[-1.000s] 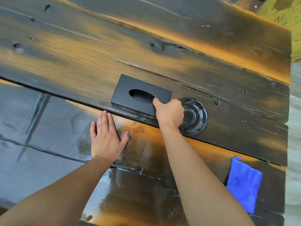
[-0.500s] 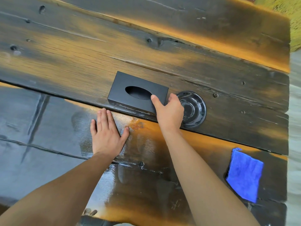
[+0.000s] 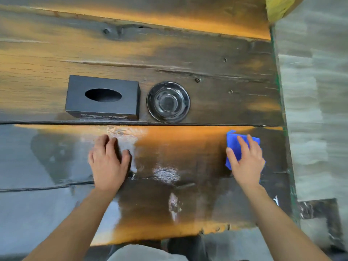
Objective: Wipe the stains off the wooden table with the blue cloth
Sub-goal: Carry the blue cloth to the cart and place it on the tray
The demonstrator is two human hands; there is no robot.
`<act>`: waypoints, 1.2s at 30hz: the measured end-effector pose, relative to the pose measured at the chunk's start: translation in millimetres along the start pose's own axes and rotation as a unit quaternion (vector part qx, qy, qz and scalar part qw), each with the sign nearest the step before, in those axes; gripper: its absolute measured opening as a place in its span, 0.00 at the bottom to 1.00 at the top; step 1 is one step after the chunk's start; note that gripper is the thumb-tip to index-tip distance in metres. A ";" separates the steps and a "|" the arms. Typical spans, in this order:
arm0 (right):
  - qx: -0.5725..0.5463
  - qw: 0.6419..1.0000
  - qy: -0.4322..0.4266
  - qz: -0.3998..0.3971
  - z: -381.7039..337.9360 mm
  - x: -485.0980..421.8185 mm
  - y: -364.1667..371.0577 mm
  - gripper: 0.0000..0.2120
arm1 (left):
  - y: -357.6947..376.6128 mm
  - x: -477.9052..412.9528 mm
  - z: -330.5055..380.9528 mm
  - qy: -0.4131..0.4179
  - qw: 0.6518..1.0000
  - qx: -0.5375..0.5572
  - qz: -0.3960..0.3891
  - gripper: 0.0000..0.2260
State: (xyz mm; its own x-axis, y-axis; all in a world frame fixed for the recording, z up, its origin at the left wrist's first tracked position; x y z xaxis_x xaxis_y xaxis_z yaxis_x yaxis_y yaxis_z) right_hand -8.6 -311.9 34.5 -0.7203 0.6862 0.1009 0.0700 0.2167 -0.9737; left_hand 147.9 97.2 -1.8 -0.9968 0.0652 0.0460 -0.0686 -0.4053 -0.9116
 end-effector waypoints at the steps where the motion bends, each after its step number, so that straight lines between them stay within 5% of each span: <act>1: 0.016 0.999 0.011 -0.030 13.7 -0.9 3.5 0.31 | 9.2 13.4 20.1 0.031 0.999 0.006 -0.019 0.25; 6: 0.060 0.985 -0.005 -0.160 51.5 1.9 33.7 0.31 | 64.8 79.0 107.0 0.166 0.972 -0.043 -0.161 0.31; 13: 0.042 0.994 -0.055 -0.082 63.8 17.8 47.0 0.29 | 90.0 101.4 134.3 0.146 0.968 -0.088 -0.183 0.35; 25: -0.124 0.983 -0.113 -0.067 124.6 140.7 44.8 0.18 | 77.4 122.7 180.0 0.139 0.960 -0.116 -0.214 0.29; 30: -0.192 0.971 -0.011 -0.141 171.4 185.8 24.3 0.19 | 79.0 183.9 242.1 0.218 0.941 -0.091 -0.243 0.20; 33: -0.223 0.964 0.077 -0.122 211.2 214.2 7.0 0.18 | 85.5 231.0 283.7 0.254 0.926 -0.056 -0.274 0.25; 36: -0.297 0.919 0.217 -0.144 266.6 247.4 2.6 0.16 | 99.2 282.6 323.0 0.289 0.903 -0.037 -0.316 0.22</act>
State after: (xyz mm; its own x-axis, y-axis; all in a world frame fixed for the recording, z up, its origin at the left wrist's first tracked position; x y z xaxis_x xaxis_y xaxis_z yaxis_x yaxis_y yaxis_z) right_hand -370.7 -326.6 2.5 -0.4333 0.7253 0.5349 0.3759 0.6849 -0.6242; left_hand -153.8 -219.1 52.8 -0.5700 0.7357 0.3659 -0.5923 -0.0592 -0.8036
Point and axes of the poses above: each hand's wrist, its own x-axis away from the middle knuckle, its own y-axis out of the palm, z = x × y, the point moved 5 cm from there along -x, towards the middle knuckle, and after that the axes turned 2 degrees about z, right-handed, at the moved point
